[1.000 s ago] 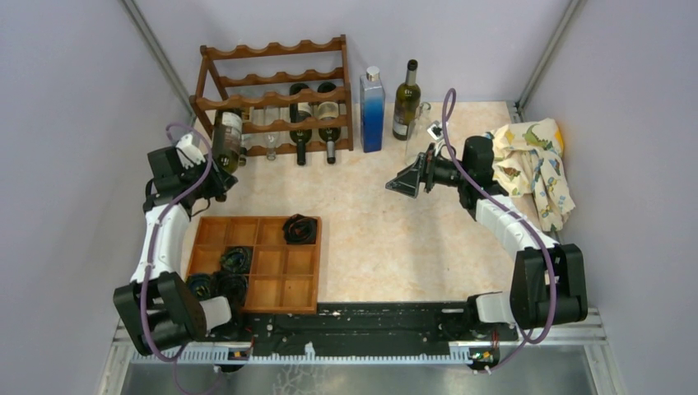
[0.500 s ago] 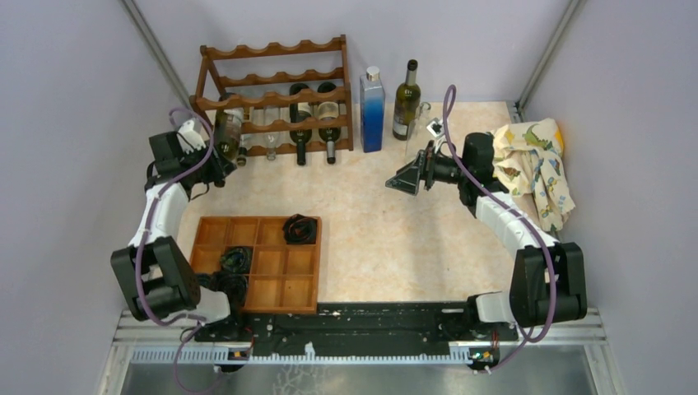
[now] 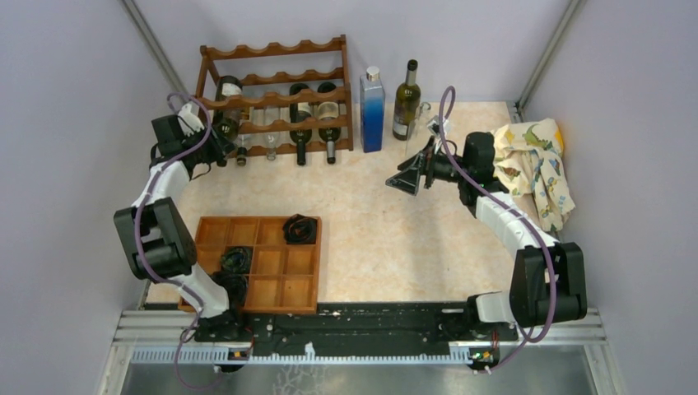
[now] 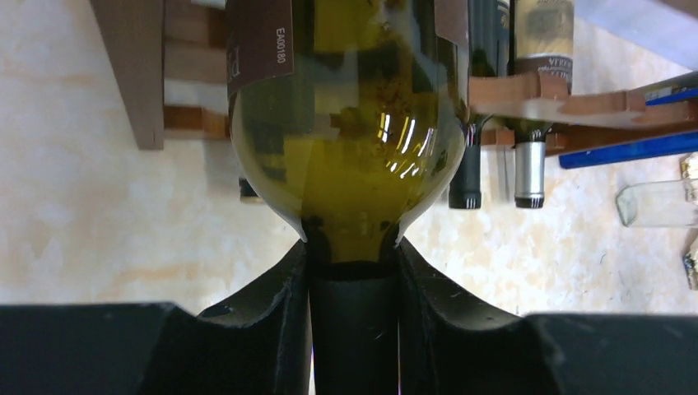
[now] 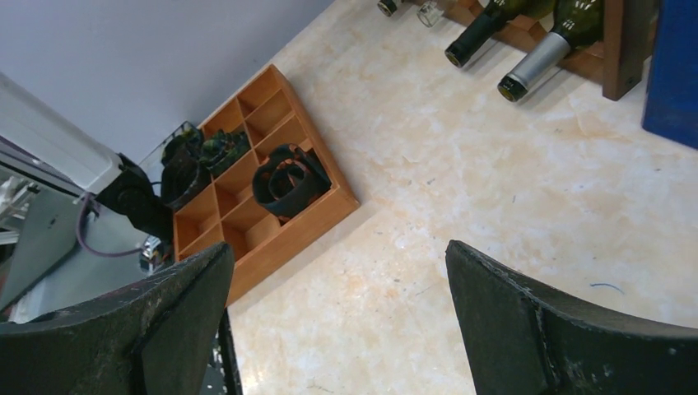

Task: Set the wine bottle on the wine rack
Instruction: Place the wine bottle in the wine rack.

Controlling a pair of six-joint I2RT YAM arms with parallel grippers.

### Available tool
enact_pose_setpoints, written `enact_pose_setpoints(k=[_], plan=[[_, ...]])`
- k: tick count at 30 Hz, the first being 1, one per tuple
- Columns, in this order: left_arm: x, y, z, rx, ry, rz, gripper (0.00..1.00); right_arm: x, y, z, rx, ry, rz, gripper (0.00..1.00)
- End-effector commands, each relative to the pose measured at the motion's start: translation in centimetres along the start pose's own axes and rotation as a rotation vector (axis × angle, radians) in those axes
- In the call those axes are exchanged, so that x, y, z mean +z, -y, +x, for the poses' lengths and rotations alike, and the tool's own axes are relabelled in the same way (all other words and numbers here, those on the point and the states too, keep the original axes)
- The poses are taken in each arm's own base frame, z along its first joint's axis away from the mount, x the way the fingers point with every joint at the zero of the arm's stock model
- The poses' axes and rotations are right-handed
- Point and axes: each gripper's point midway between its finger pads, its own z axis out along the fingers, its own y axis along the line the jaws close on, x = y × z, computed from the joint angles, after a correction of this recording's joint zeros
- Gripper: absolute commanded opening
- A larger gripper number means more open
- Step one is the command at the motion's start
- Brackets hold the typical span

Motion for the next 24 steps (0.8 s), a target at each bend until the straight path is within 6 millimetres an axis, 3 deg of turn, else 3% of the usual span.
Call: enact_pose_setpoints(k=[1,6,12,16,24], plan=[[0.9,3.0,-7.4,0.088,0.178,0.158,0.00,-0.4,0.4,-2.6,-0.176,0.047,0.043,0.98],[2.9,3.1,-7.9,0.043,0.152,0.218,0.00,-0.6,0.8,-2.7,-0.218,0.033,0.072,0.98],[3.9,3.4,-8.8,-0.019,0.174,0.258,0.00,0.4,0.8,-3.9,-0.337,0.063,0.047,0.98],[3.8,4.0,-9.1,-0.038,0.171,0.290,0.00,1.9,-0.2,-4.8,-0.431,0.080,-0.002,0.98],[2.7,5.1,-7.4,-0.074,0.137,0.343,0.00,4.4,-1.1,-4.0,-0.477,0.080,-0.062,0.98]])
